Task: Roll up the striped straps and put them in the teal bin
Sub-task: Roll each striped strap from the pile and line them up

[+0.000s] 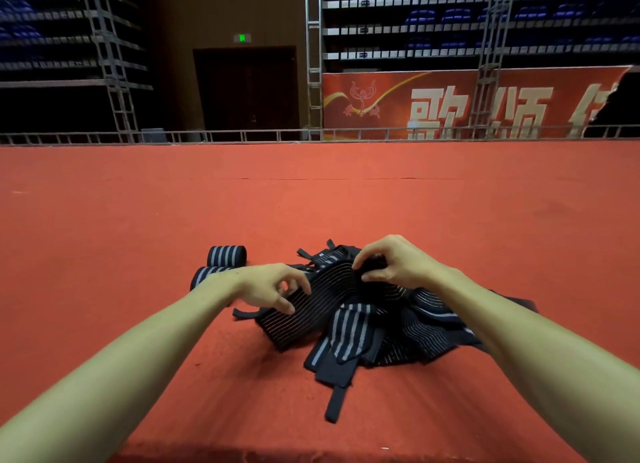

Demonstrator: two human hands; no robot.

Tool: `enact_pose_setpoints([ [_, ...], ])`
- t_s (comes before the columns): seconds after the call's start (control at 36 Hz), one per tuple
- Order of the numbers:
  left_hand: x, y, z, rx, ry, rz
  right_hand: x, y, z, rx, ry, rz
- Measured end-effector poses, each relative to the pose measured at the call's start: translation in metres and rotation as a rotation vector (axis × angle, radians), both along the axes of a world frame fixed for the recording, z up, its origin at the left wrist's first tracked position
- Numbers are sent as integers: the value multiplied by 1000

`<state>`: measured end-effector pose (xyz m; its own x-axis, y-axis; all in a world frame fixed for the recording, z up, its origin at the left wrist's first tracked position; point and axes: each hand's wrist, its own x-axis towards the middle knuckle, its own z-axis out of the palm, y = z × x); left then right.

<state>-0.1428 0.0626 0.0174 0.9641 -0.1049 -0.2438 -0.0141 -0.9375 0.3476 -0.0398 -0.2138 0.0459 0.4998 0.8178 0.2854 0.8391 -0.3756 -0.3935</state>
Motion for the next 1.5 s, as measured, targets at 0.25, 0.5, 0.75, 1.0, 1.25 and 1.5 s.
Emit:
enact_pose_setpoints([
  [0.25, -3, -72, 24, -158, -371, -191, -10, 5, 5, 26, 26, 56],
  [0.5, -1, -78, 30, -203, -355, -178, -12, -10, 4, -60, -15, 54],
  [0.75, -13, -42, 44, -162, -275, -133, -3, -16, -11, -258, -165, -31],
  [1.0, -28, -10, 46, -167, -285, -106, 0, -14, -11, -145, -100, -46],
  [1.25, -20, -46, 33, -111, -172, -173, -15, 3, -6, -28, 18, 62],
  [1.5, -5, -78, 24, -243, -372, -187, -18, -5, 3, 42, 83, 116],
])
